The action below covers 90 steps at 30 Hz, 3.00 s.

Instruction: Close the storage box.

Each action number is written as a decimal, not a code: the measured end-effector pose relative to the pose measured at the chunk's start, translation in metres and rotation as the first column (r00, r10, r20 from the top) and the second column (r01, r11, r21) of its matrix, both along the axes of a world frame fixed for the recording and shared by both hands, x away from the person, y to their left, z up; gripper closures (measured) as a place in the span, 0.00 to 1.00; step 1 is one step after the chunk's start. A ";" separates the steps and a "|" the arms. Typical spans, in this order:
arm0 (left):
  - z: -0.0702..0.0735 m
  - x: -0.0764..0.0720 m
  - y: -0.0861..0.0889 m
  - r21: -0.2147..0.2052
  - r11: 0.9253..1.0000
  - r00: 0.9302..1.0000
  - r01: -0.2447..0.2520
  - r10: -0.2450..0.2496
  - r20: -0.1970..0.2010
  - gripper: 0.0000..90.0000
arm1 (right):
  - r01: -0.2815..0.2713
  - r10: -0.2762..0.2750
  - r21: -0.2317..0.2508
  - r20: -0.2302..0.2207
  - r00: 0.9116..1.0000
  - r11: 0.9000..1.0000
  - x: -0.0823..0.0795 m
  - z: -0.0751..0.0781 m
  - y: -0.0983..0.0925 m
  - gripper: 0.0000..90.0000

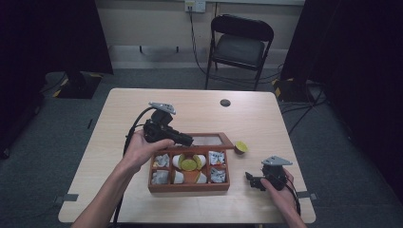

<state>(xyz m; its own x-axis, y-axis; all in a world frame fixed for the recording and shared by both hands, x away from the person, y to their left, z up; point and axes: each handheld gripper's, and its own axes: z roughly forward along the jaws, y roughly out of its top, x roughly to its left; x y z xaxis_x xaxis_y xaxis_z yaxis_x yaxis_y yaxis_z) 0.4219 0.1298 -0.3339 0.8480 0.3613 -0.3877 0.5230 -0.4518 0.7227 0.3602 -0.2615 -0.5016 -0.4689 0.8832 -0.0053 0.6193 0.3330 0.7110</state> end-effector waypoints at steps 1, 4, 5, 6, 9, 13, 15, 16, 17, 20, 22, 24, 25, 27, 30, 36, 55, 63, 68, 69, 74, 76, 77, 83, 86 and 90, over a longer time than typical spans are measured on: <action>0.000 0.000 0.000 0.000 1.000 1.000 0.000 0.000 0.000 0.91 | 0.000 0.000 0.001 0.001 1.000 1.000 0.000 0.000 0.000 0.14; -0.001 -0.001 -0.002 0.016 1.000 1.000 0.017 -0.017 0.008 0.91 | 0.001 -0.001 0.002 0.004 1.000 1.000 0.000 0.000 0.000 0.14; -0.001 -0.002 -0.002 0.020 1.000 1.000 0.021 -0.021 0.008 0.91 | 0.001 -0.001 0.002 0.004 1.000 1.000 0.000 0.000 0.000 0.14; -0.002 -0.003 -0.003 0.023 1.000 1.000 0.022 -0.022 0.009 0.91 | 0.000 -0.001 0.002 0.004 1.000 1.000 0.000 0.000 0.000 0.14; -0.002 -0.004 -0.003 0.027 0.999 1.000 0.024 -0.024 0.006 0.91 | -0.001 0.001 0.001 0.004 1.000 1.000 0.001 0.000 0.000 0.14; -0.004 -0.006 -0.004 0.037 0.999 0.999 0.031 -0.032 0.014 0.91 | -0.004 0.004 0.002 0.005 1.000 1.000 0.001 -0.001 0.000 0.14; -0.005 -0.006 -0.004 0.039 0.998 0.999 0.040 -0.041 0.015 0.91 | -0.004 0.004 0.002 0.005 1.000 1.000 0.001 -0.001 0.000 0.14; -0.006 -0.007 -0.004 0.039 0.998 0.999 0.045 -0.046 0.015 0.91 | -0.004 0.004 0.001 0.005 1.000 1.000 0.001 -0.001 0.000 0.14; -0.007 -0.007 -0.004 0.042 0.998 0.999 0.050 -0.051 0.010 0.91 | -0.004 0.004 0.002 0.005 1.000 1.000 0.001 -0.001 0.000 0.14; -0.008 -0.007 -0.004 0.042 0.998 0.998 0.054 -0.055 0.010 0.91 | -0.004 0.004 0.002 0.005 1.000 1.000 0.001 -0.001 0.000 0.14; -0.010 -0.009 -0.004 0.038 0.998 0.998 0.058 -0.058 0.014 0.91 | -0.004 0.004 0.002 0.004 1.000 1.000 0.001 -0.001 0.000 0.14; -0.014 -0.012 -0.005 0.042 0.997 0.998 0.065 -0.065 0.012 0.91 | -0.004 0.004 0.001 0.004 1.000 1.000 0.001 -0.001 0.000 0.14; -0.015 -0.013 -0.006 0.047 0.997 0.998 0.067 -0.067 0.012 0.91 | -0.005 0.005 0.001 0.004 1.000 1.000 0.001 -0.001 0.000 0.14; -0.016 -0.015 -0.006 0.059 0.996 0.997 0.069 -0.070 0.022 0.91 | -0.004 0.004 0.001 0.004 1.000 1.000 0.001 -0.001 0.000 0.14; -0.017 -0.018 -0.008 0.080 0.994 0.996 0.078 -0.082 0.041 0.91 | -0.005 0.005 0.001 0.004 1.000 1.000 0.001 -0.001 0.000 0.14; -0.021 -0.020 -0.010 0.094 0.991 0.994 0.098 -0.102 0.034 0.91 | -0.004 0.004 0.002 0.004 1.000 1.000 0.001 -0.001 0.000 0.14; -0.029 -0.025 -0.013 0.117 0.987 0.993 0.109 -0.114 0.031 0.91 | -0.007 0.007 0.001 0.004 1.000 1.000 0.001 0.000 0.000 0.14; -0.036 -0.030 -0.019 0.174 0.977 0.992 0.123 -0.128 0.018 0.91 | -0.007 0.007 0.000 0.005 1.000 1.000 0.001 -0.001 0.000 0.14; -0.037 -0.030 -0.018 0.168 0.977 0.990 0.134 -0.139 0.019 0.91 | -0.007 0.007 0.000 0.004 1.000 1.000 0.001 0.000 0.000 0.14; -0.039 -0.031 -0.020 0.190 0.973 0.990 0.134 -0.141 0.023 0.91 | -0.007 0.007 0.001 0.004 1.000 1.000 0.001 0.000 0.000 0.14; -0.045 -0.032 -0.022 0.196 0.969 0.988 0.153 -0.157 0.007 0.91 | -0.007 0.007 0.000 0.004 1.000 1.000 0.001 0.000 0.000 0.14; -0.046 -0.032 -0.022 0.196 0.969 0.988 0.151 -0.155 0.004 0.91 | -0.008 0.008 0.000 0.005 1.000 1.000 0.001 -0.001 0.000 0.14; -0.046 -0.032 -0.022 0.196 0.969 0.988 0.151 -0.155 0.004 0.91 | -0.008 0.008 0.001 0.004 1.000 1.000 0.001 0.000 0.000 0.14; -0.051 -0.033 -0.024 0.211 0.964 0.986 0.162 -0.164 -0.010 0.92 | -0.008 0.008 0.000 0.004 1.000 1.000 0.001 0.000 0.000 0.14; -0.053 -0.033 -0.026 0.214 0.964 0.987 0.159 -0.162 -0.005 0.92 | -0.008 0.008 0.001 0.004 1.000 1.000 0.001 0.000 0.000 0.14; -0.055 -0.034 -0.027 0.229 0.959 0.985 0.169 -0.172 -0.007 0.92 | -0.008 0.008 0.001 0.004 1.000 1.000 0.001 0.000 0.000 0.14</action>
